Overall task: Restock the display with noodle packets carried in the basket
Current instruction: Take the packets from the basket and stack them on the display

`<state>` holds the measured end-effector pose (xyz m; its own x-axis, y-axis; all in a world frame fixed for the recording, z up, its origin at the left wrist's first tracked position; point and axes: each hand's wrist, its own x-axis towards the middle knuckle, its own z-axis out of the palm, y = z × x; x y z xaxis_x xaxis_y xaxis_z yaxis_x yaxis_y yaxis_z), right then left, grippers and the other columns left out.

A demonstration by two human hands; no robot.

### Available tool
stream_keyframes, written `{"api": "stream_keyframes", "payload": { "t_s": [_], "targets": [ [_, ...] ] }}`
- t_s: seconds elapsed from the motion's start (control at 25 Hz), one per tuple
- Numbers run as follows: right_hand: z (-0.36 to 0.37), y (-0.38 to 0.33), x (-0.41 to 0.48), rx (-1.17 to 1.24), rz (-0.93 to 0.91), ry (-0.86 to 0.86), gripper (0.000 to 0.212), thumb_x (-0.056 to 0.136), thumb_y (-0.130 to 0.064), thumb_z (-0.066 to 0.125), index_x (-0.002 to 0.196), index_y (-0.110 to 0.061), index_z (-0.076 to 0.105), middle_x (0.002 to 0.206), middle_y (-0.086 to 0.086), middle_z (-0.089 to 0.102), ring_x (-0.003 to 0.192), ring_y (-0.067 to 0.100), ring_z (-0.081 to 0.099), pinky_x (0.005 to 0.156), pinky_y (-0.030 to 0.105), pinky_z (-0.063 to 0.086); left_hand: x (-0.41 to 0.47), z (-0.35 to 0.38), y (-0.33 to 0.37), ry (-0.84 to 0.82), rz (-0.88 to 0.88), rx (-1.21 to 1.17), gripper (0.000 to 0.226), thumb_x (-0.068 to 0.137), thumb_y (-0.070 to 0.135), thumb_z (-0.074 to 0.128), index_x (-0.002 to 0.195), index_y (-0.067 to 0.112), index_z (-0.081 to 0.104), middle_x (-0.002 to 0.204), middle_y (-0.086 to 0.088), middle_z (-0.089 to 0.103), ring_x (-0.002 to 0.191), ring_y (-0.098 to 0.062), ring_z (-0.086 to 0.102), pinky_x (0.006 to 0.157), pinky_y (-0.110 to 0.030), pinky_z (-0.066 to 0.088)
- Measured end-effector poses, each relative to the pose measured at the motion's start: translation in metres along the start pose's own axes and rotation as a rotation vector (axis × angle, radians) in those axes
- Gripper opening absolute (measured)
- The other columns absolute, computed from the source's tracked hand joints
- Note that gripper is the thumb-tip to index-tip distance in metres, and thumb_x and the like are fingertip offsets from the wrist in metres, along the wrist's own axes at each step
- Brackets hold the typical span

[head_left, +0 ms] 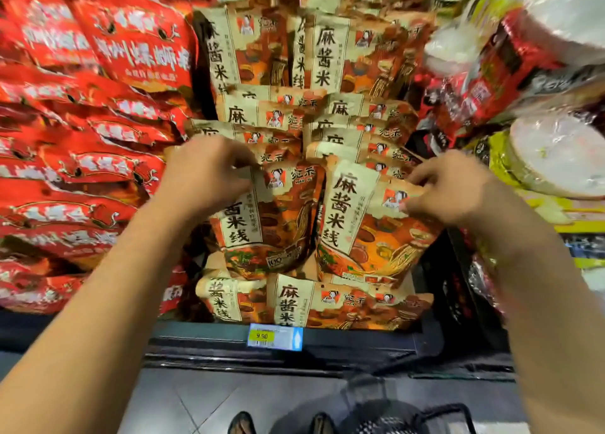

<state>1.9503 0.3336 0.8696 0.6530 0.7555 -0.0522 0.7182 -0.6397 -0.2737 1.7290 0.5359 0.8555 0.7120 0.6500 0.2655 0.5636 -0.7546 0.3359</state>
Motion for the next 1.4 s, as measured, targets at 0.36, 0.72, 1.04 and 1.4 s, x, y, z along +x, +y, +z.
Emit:
{"api": "stream_keyframes", "payload": {
  "t_s": [0.36,0.72,1.04,1.4],
  "targets": [
    [0.020,-0.019,-0.019,0.286,-0.155,0.149,0.015,0.085,-0.021,0.075,0.099,-0.017,0.077,0.086,-0.004,0.065,0.090,0.020,0.063,0.075,0.025,0.041,-0.003,0.012,0.002,-0.113,-0.046,-0.540,0.012,0.082,0.016,0.077,0.091,0.008,0.077,0.074,-0.001,0.072,0.054,0.003,0.062,0.050,-0.013,0.048],
    [0.028,-0.005,-0.029,0.175,-0.275,0.147,0.015,0.088,-0.023,0.071,0.100,-0.015,0.074,0.094,0.002,0.072,0.092,0.022,0.064,0.078,0.034,0.050,-0.010,0.031,0.005,-0.133,0.114,-0.314,0.017,0.082,0.033,0.077,0.087,0.017,0.077,0.078,0.001,0.073,0.074,-0.017,0.068,0.070,-0.044,0.058],
    [0.031,-0.019,-0.026,0.129,-0.280,0.175,0.012,0.092,-0.028,0.065,0.098,-0.018,0.070,0.082,-0.005,0.058,0.080,0.017,0.052,0.064,0.028,0.030,-0.014,0.004,-0.029,0.012,0.084,-0.194,0.019,0.082,0.032,0.077,0.091,0.015,0.079,0.083,-0.001,0.075,0.072,-0.016,0.067,0.068,-0.039,0.058],
    [0.033,-0.019,-0.033,0.104,-0.252,0.198,0.015,0.091,-0.023,0.065,0.102,-0.013,0.068,0.096,0.004,0.070,0.094,0.027,0.062,0.076,0.037,0.049,-0.019,0.019,-0.046,-0.052,-0.028,-0.285,0.022,0.079,0.035,0.079,0.080,0.014,0.075,0.077,-0.004,0.072,0.073,-0.020,0.066,0.068,-0.040,0.055]
  ]
}}
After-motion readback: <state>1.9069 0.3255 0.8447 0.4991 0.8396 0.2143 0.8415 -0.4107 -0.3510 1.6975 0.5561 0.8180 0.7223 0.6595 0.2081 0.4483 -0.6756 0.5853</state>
